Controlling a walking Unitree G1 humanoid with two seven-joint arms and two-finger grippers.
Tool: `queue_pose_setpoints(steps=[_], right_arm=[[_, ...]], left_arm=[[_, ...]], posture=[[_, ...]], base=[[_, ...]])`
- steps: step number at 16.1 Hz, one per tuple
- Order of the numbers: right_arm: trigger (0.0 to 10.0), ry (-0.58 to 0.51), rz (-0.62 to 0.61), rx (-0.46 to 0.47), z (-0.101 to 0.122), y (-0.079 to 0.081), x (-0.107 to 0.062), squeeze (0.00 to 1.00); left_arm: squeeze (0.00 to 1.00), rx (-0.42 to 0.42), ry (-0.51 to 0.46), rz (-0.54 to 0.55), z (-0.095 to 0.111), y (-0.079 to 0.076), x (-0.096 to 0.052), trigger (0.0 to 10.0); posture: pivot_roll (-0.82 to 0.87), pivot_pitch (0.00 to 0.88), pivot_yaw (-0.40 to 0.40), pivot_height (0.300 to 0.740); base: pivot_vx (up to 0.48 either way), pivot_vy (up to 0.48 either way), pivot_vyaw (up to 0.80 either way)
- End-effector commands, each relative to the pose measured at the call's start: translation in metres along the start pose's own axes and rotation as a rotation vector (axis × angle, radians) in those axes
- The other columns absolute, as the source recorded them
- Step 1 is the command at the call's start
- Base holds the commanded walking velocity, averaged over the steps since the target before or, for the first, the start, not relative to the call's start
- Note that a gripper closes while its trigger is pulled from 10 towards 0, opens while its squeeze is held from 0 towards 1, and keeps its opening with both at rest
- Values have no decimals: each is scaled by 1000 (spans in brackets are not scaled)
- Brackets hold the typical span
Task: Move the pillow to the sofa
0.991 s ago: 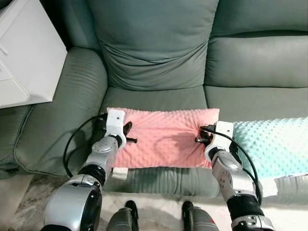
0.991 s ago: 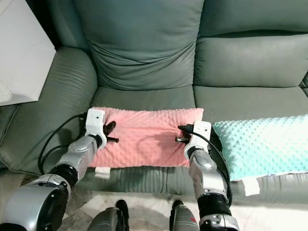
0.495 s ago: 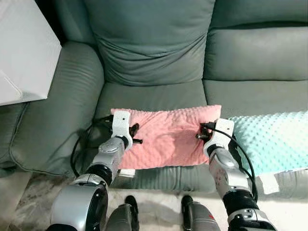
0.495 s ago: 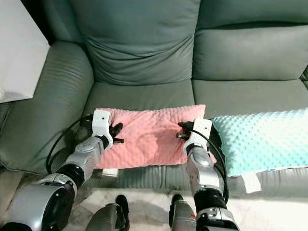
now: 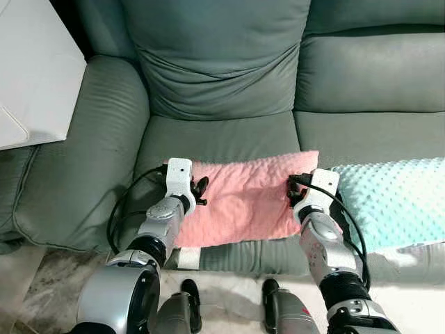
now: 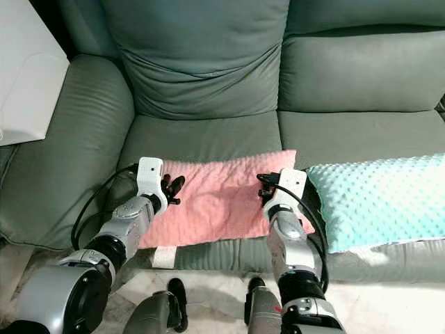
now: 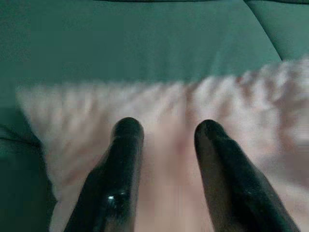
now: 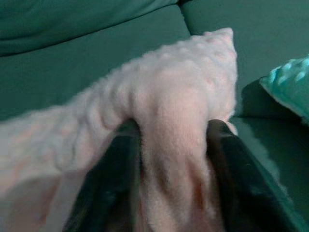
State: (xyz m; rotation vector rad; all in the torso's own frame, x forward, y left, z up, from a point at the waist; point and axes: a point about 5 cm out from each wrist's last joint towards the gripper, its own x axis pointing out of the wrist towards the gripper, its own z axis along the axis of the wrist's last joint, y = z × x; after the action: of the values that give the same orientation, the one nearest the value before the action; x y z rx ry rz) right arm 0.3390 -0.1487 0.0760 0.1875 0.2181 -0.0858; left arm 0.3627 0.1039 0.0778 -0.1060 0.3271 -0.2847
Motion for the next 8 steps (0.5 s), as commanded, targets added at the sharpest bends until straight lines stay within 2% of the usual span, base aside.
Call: queue_pose_setpoints(steps=[1, 6, 8], right_arm=[[10000, 18, 11, 9, -8, 4, -3, 1000], [10000, 5, 16, 21, -8, 3, -4, 1000], [10000, -5, 14, 19, -6, 1, -6, 1000]], left_arm=[[1000, -4, 34, 4, -8, 2, -2, 10000], [1000, 7, 16, -6, -6, 2, -2, 10000], [1000, 2, 0, -1, -3, 8, -3, 10000]], posture=[[-97, 371, 111, 740], [-100, 371, 111, 740], [-92, 367, 111, 740]], base=[[0, 0, 0], [0, 0, 0], [0, 0, 0]])
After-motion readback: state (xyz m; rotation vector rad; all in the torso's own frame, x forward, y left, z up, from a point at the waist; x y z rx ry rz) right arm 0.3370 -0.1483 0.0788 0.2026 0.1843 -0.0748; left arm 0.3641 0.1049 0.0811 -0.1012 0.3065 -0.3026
